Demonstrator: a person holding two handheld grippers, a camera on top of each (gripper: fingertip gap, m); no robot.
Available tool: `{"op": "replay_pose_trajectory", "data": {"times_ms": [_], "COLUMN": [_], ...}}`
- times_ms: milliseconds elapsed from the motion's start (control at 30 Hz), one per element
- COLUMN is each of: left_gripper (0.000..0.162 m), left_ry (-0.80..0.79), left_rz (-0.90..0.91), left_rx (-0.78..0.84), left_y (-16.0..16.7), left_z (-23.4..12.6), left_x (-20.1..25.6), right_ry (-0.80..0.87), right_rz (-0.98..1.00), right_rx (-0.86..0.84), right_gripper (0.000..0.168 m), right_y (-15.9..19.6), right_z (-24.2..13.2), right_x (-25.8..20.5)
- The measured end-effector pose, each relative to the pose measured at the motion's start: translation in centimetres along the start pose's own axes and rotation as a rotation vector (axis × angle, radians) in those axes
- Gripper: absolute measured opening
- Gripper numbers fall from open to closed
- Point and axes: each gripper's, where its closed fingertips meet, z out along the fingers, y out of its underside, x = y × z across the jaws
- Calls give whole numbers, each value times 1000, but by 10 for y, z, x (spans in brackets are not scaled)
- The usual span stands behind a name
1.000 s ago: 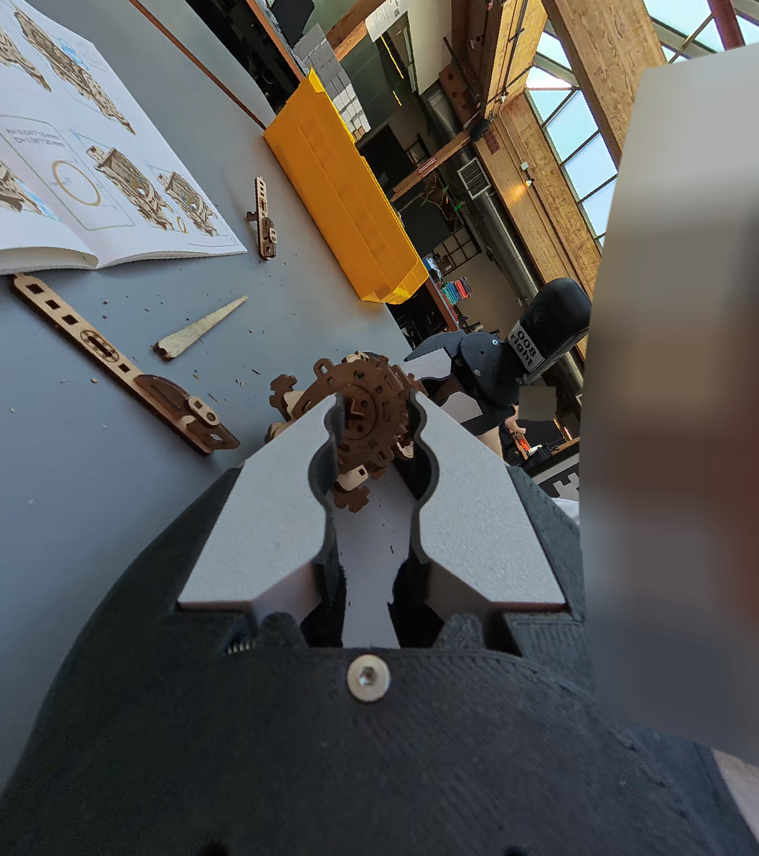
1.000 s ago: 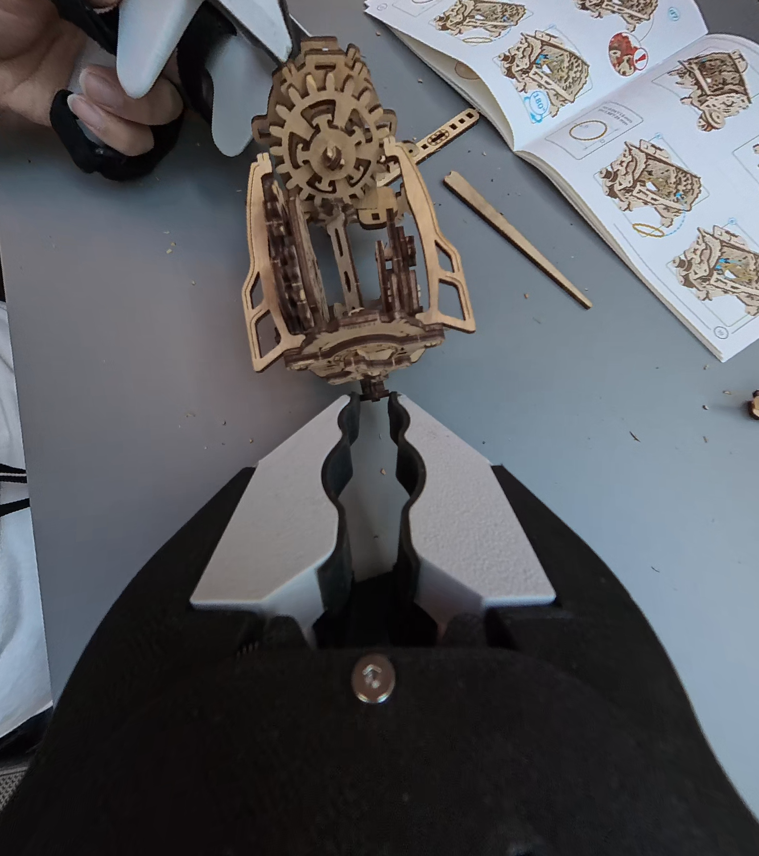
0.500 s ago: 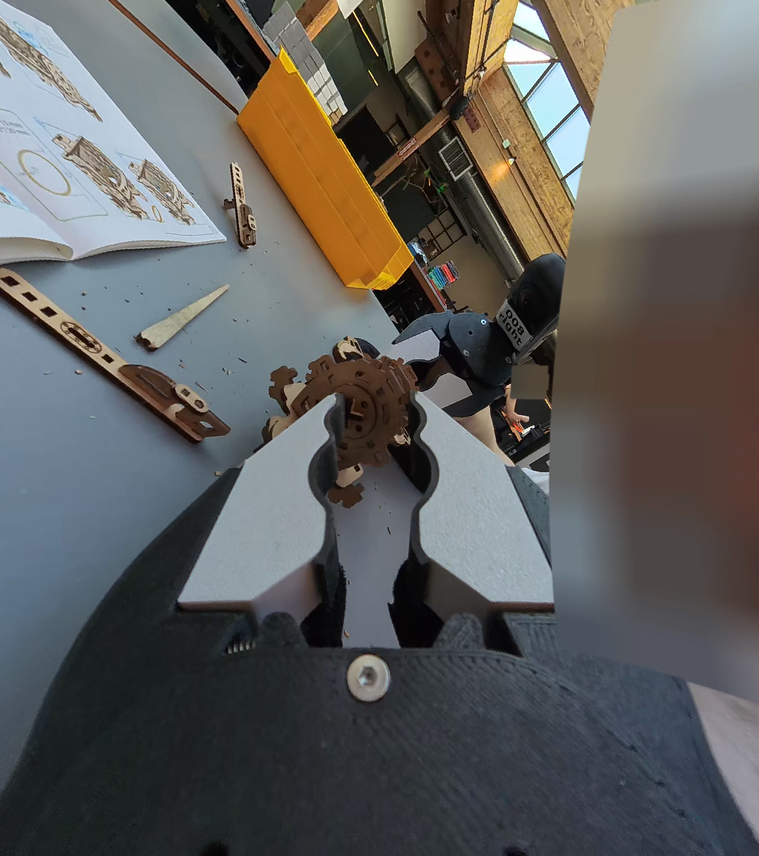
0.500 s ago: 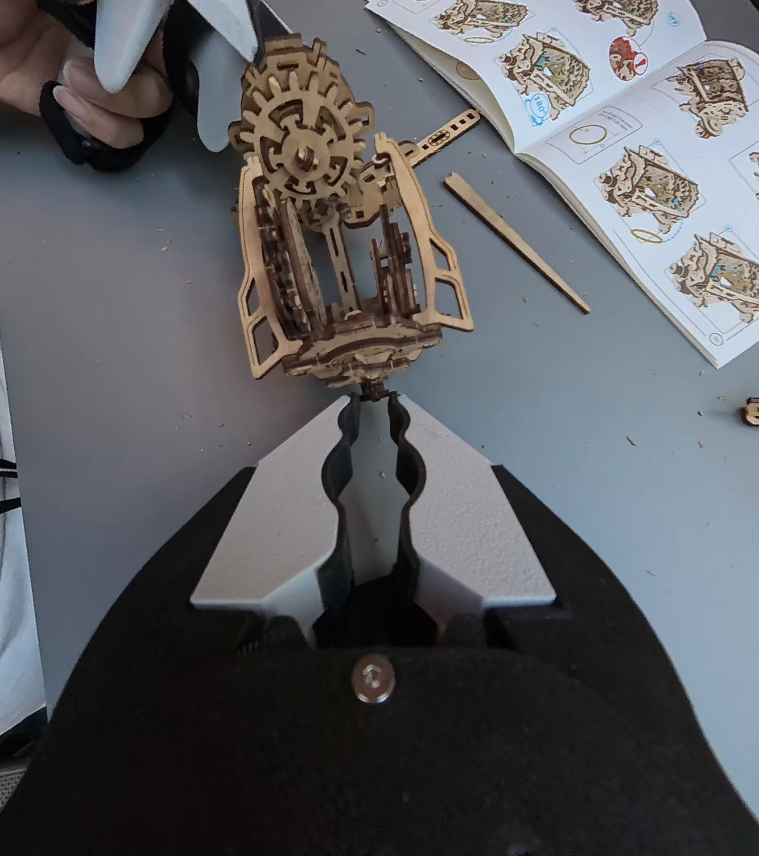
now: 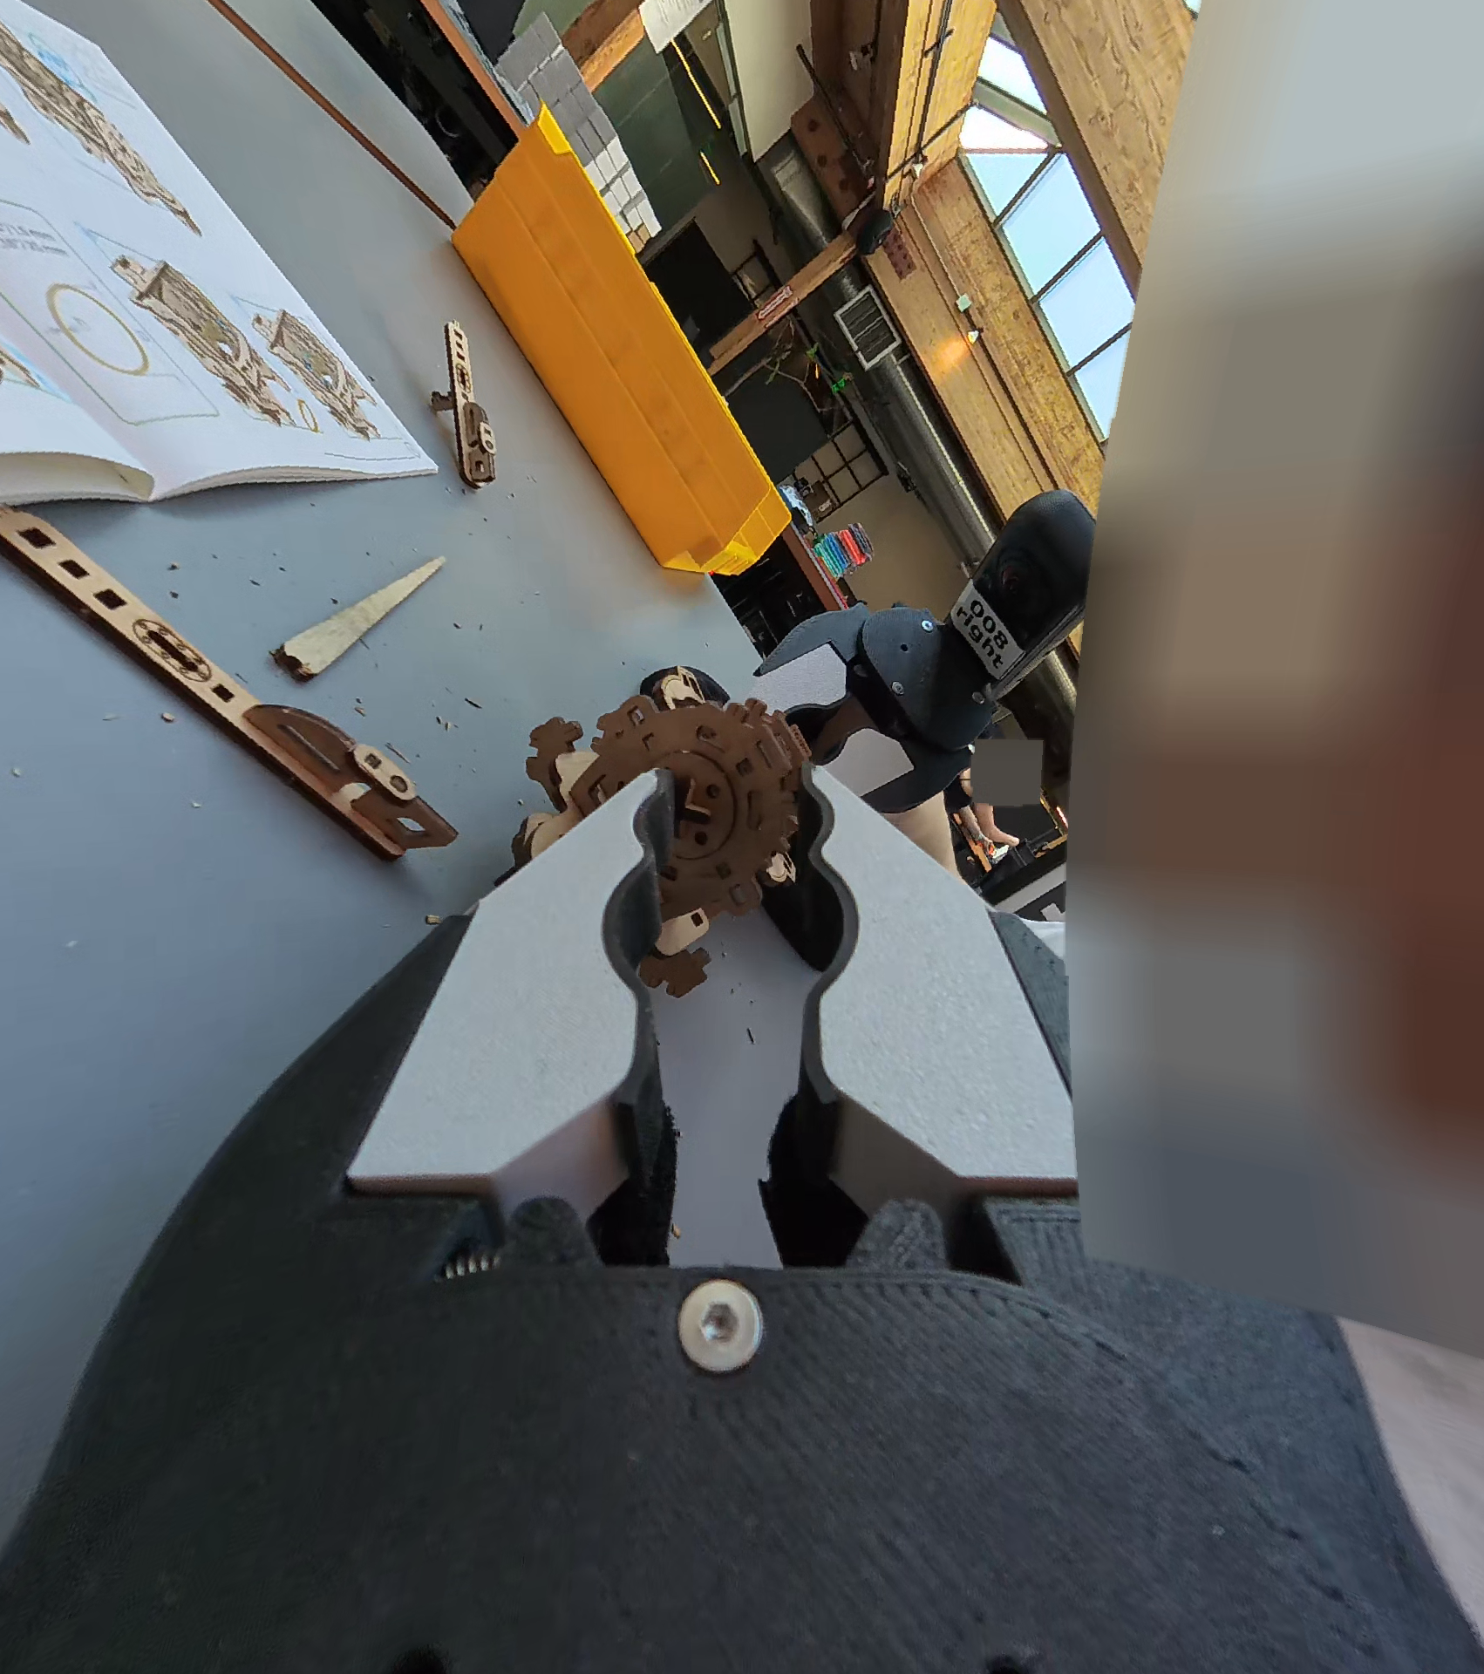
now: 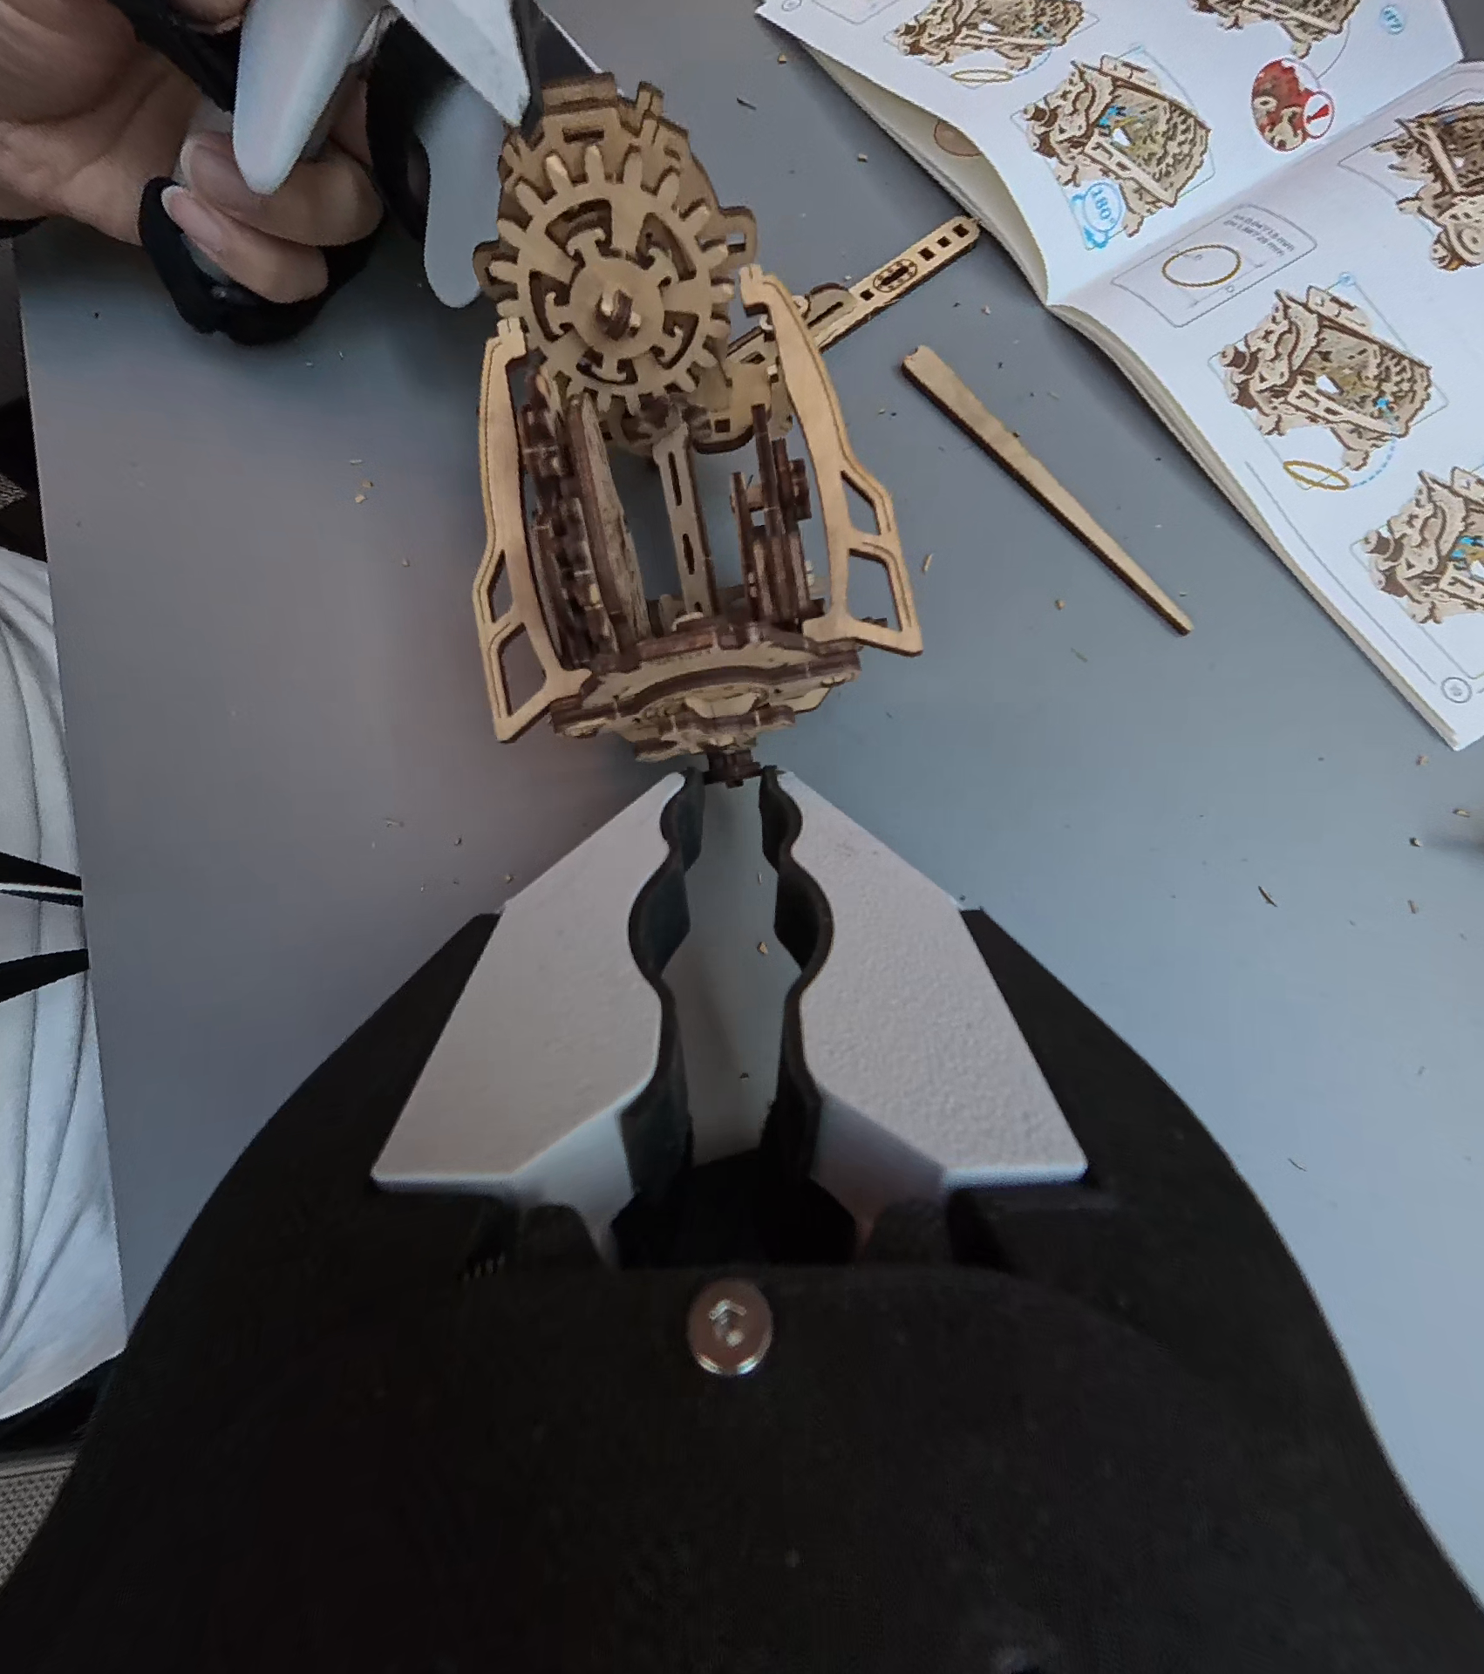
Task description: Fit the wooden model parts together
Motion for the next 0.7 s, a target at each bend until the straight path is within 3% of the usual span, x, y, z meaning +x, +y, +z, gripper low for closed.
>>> {"op": "replay_pose_trajectory", "data": {"times_ms": [33, 700], "left_gripper": [24, 24], "left_ry": [2, 19], "left_rz": [2, -45], "left_rx": [-4, 19], "left_y": [1, 3], "left_z": [0, 1], "left_x": [0, 2], "right_ry": [2, 8], "right_rz": [3, 77], "right_rx": [0, -55], "right_gripper": [12, 12], "right_y": [0, 3], "right_z": [0, -2], "right_x": [0, -13]}}
